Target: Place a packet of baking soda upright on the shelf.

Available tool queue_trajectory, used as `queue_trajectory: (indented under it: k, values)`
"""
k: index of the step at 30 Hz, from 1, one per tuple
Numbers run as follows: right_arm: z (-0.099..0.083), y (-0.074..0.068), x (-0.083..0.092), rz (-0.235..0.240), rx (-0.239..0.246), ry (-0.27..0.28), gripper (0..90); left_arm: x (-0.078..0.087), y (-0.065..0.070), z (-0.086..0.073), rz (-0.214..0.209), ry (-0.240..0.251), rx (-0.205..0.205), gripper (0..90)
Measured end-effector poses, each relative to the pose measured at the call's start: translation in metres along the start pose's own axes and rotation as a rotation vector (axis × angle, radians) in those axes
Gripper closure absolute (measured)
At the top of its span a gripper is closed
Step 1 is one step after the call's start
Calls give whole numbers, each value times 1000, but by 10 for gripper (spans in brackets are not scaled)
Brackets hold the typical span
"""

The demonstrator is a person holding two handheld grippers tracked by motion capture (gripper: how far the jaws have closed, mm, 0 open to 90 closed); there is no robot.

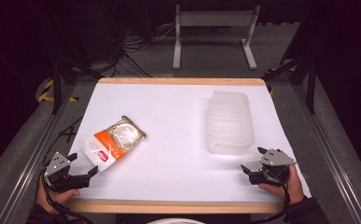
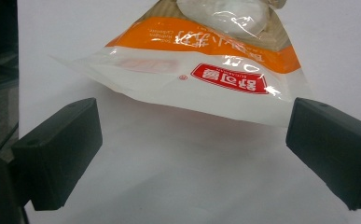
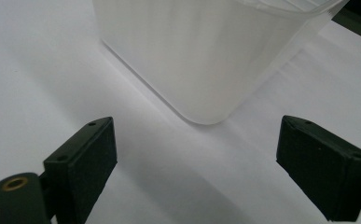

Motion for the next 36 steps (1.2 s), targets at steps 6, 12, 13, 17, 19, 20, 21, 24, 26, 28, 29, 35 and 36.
queue_trajectory:
  k: [6, 12, 13, 17, 19, 20, 21, 24, 26, 28, 29, 35, 36]
  values:
    - [1, 0, 0, -8, 6, -2, 129, -1, -1, -2, 16, -26, 57, 47]
    - [1, -2, -2, -10, 8, -9, 130, -3, -2, -6, 10, -54, 157, 46]
    - [0, -2, -2, -11, 9, -9, 130, -3, -2, -6, 9, -63, 165, 46]
    - [1, 0, -1, -11, 10, -3, 131, -5, 1, -3, 17, -75, 199, 54]
    - [0, 0, -2, -11, 9, -8, 131, -6, 2, -1, 22, -72, 217, 52]
    - [0, 0, -1, -10, 11, -8, 131, -5, 1, -1, 31, -83, 235, 52]
    - [0, -1, -1, -9, 11, -6, 131, -6, 2, 0, 17, -74, 248, 53]
    - [0, -1, -2, -7, 15, -7, 132, -8, 3, 2, 14, -94, 260, 50]
    - [1, -2, -2, -5, 15, -6, 132, -12, 3, 4, 3, -94, 282, 54]
    - [1, -3, -2, -4, 15, -5, 132, -14, 4, 5, -4, -105, 288, 57]
    - [1, -3, -2, -2, 12, -7, 132, -20, 4, 9, -14, -119, 293, 57]
    - [0, -4, -3, 1, 20, -16, 132, -37, 4, 12, -20, -149, 347, 61]
    - [0, -5, -4, 2, 21, -16, 132, -39, 4, 13, -25, -153, 350, 64]
Point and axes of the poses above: each handheld gripper's, and its own axes: x roughly backward along the jaws, z roughly out of its top, y roughly to its right, the point moved 10 cm from there along -x, roughly forward along the jaws, and after that the axes turned 4 degrees about -z, right-handed, at the moved point
